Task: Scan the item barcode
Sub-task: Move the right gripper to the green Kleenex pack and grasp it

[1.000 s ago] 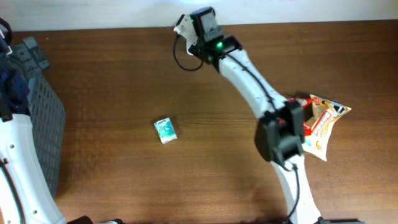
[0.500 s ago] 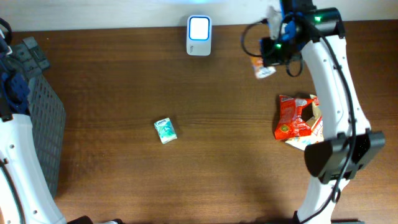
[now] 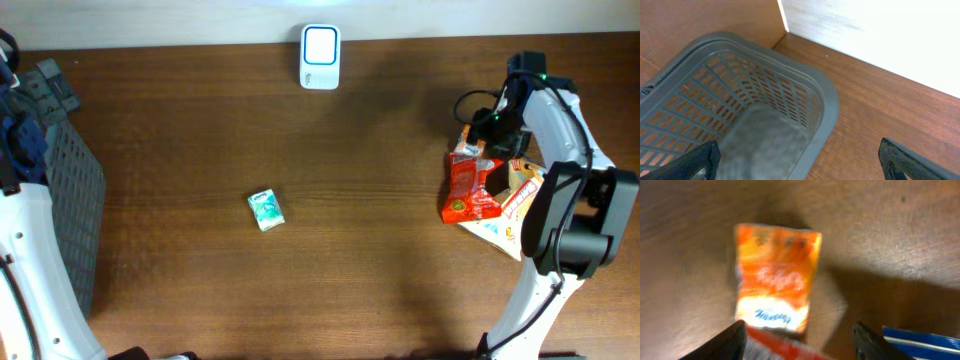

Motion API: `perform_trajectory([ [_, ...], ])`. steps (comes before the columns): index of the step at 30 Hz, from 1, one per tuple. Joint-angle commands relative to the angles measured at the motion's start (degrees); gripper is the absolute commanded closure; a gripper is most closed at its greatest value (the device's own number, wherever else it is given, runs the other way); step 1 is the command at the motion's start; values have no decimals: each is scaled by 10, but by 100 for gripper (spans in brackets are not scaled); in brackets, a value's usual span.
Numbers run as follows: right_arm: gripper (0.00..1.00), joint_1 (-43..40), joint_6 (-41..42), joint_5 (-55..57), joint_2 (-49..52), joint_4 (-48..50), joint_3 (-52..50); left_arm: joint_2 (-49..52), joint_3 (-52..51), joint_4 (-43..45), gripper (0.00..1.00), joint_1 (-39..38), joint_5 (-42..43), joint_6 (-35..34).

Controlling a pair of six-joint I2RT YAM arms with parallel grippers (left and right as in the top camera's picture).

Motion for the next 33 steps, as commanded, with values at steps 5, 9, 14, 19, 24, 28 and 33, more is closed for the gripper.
perform_trajectory([
  [5, 30, 91, -50, -157, -53, -47, 96, 0, 1, 1, 1, 1, -2, 5],
  [9, 30, 201, -56, -210, -35, -46, 93, 0, 1, 1, 1, 1, -2, 5],
  [14, 30, 344, -67, -233, 16, -6, 93, 0, 1, 1, 1, 1, -2, 5],
  [19, 28, 443, -81, -240, 75, 51, 93, 0, 1, 1, 1, 1, -2, 5],
  [24, 28, 487, -82, -231, 129, 78, 93, 0, 1, 1, 1, 1, -2, 5],
  [28, 30, 478, -82, -237, 134, 72, 93, 0, 1, 1, 1, 1, -2, 5],
  [33, 43, 475, -82, -262, 136, 58, 93, 0, 1, 1, 1, 1, -2, 5],
])
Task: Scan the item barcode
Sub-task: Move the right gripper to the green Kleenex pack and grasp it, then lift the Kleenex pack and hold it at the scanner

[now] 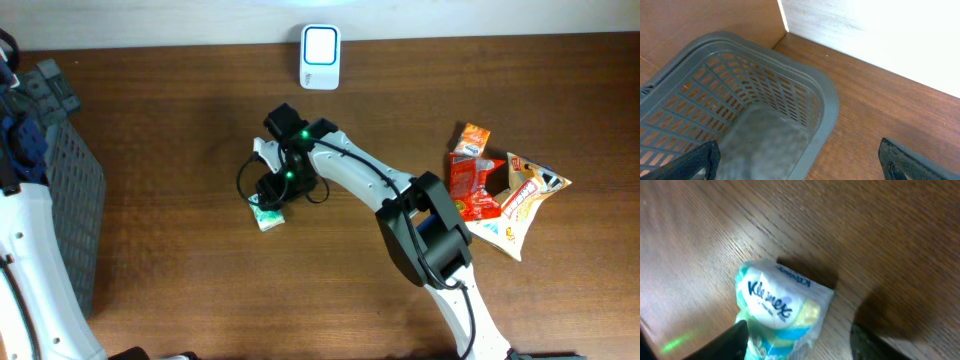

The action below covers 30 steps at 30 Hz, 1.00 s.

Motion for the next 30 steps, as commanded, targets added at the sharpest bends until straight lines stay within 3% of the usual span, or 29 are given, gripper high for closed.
perform_trajectory([
  [1, 46, -3, -7, -16, 9, -16, 4, 0, 1, 1, 1, 1, -2, 5],
  [9, 75, -3, -7, -42, 9, -22, 2, 0, 1, 1, 1, 1, -2, 5],
  [20, 75, -2, 28, -53, 10, 25, -59, 0, 1, 1, 1, 1, -2, 5],
  [22, 82, -2, 28, -53, 10, 27, -61, 0, 1, 0, 1, 1, -2, 5],
  [24, 96, -2, 28, -64, 10, 30, -61, 0, 1, 0, 1, 1, -2, 5],
  [30, 96, -39, 15, -172, -15, 12, -37, 0, 1, 0, 1, 1, -2, 5],
])
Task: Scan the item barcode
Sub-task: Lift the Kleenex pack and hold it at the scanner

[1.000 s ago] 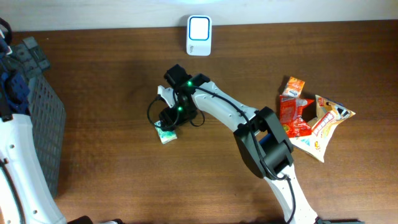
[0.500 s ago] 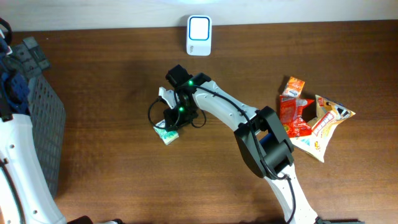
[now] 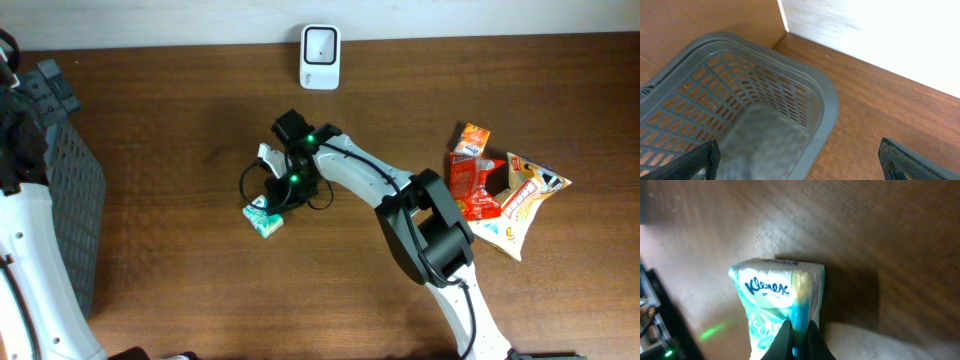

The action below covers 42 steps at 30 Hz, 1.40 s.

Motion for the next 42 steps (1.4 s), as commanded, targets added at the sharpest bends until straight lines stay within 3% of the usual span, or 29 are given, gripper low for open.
perform_trajectory([
  [1, 96, -37, -26, -101, -26, -16, 9, 0, 1, 1, 1, 1, -2, 5],
  [9, 96, -146, -71, -312, -163, -46, 10, 0, 1, 0, 1, 1, -2, 5],
  [15, 96, -239, -70, -442, -205, -42, 10, 0, 1, 0, 1, 1, -2, 5],
  [23, 96, -335, -69, -472, -205, -41, 10, 0, 1, 1, 1, 1, -2, 5],
  [30, 96, -348, -69, -470, -205, -17, 10, 0, 1, 1, 1, 1, -2, 5],
  [32, 96, -346, -69, -434, -205, -13, 10, 0, 1, 1, 1, 1, -2, 5],
  [38, 96, -304, -38, -151, -205, -13, 25, 0, 1, 1, 1, 1, -2, 5],
  [42, 96, -255, -33, 47, -205, -46, 137, 0, 1, 1, 1, 1, -2, 5],
])
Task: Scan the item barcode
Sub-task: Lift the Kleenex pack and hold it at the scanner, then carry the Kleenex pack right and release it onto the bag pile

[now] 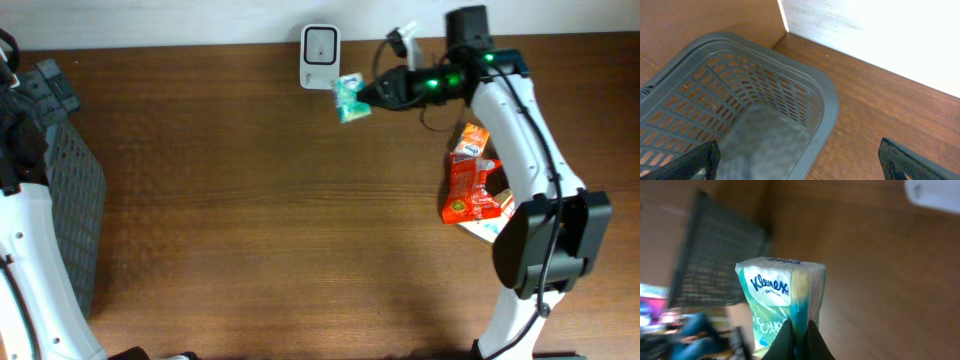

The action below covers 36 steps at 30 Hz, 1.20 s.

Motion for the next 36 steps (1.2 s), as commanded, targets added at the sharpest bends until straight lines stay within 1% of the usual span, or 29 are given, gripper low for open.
perform_trajectory([
  [1, 96, 47, 5, 258, -6, -19, 123, 0, 1, 1, 1, 1, -2, 5],
  [2, 96, 57, 4, 318, -6, -23, 149, 0, 1, 1, 1, 1, -2, 5],
  [3, 96, 73, 4, 407, -6, -23, 179, 0, 1, 1, 1, 1, -2, 5],
  [5, 96, 101, -30, 545, -6, 11, 198, 0, 1, 1, 1, 1, -2, 5],
  [6, 96, 109, -46, 576, -6, 28, 197, 0, 1, 1, 1, 1, -2, 5],
  [8, 96, 134, -117, 659, 12, 96, 193, 0, 1, 1, 1, 1, -2, 5],
  [9, 96, 141, -140, 673, 22, 121, 193, 0, 1, 1, 1, 1, -2, 5],
  [11, 96, 151, -190, 675, 56, 185, 193, 0, 1, 1, 1, 1, -2, 5],
  [16, 96, 156, -275, 675, 145, 338, 193, 0, 1, 1, 1, 1, -2, 5],
  [19, 96, 158, -320, 676, 190, 388, 193, 0, 1, 1, 1, 1, -2, 5],
  [21, 96, 158, -388, 684, 224, 420, 193, 0, 1, 1, 1, 1, -2, 5],
  [23, 96, 163, -435, 728, 253, 453, 193, 0, 1, 1, 1, 1, -2, 5],
  [25, 96, 167, -466, 760, 274, 478, 193, 0, 1, 1, 1, 1, -2, 5],
  [36, 96, 177, -472, 763, 311, 482, 193, 0, 1, 1, 1, 1, -2, 5],
])
